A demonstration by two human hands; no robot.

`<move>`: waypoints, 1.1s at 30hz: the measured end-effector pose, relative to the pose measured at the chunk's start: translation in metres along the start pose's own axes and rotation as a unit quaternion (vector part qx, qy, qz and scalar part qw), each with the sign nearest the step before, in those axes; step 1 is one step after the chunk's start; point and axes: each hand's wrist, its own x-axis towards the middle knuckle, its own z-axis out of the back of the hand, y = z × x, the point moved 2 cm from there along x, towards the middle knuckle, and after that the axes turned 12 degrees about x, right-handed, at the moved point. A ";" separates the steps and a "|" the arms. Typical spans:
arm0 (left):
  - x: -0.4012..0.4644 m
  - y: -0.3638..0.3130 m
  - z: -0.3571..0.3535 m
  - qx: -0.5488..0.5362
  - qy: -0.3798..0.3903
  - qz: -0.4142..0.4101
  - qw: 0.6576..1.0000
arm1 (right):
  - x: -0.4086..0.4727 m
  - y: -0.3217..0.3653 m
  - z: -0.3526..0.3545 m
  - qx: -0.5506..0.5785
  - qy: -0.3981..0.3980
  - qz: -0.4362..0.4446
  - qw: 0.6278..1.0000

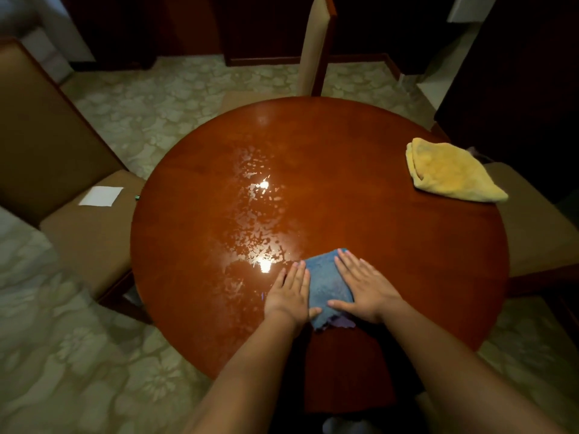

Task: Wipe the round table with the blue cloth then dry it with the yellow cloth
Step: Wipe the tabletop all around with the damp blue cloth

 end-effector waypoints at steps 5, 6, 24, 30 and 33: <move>0.023 -0.025 0.028 -0.009 -0.003 -0.002 1.000 | -0.007 -0.041 0.011 0.000 0.000 -0.006 1.000; 0.028 -0.030 0.034 -0.009 -0.004 -0.004 1.000 | -0.009 -0.050 0.013 0.000 -0.001 -0.011 1.000; 0.056 -0.033 0.080 -0.354 -0.170 0.095 0.915 | -0.043 -0.063 0.020 0.084 -0.083 -0.089 0.989; 0.070 -0.020 0.085 -0.406 -0.081 0.125 0.902 | -0.043 -0.042 0.014 0.123 -0.101 -0.153 0.975; 0.059 -0.009 0.085 -0.419 -0.036 0.125 0.899 | -0.041 -0.027 0.011 0.161 -0.087 -0.167 0.969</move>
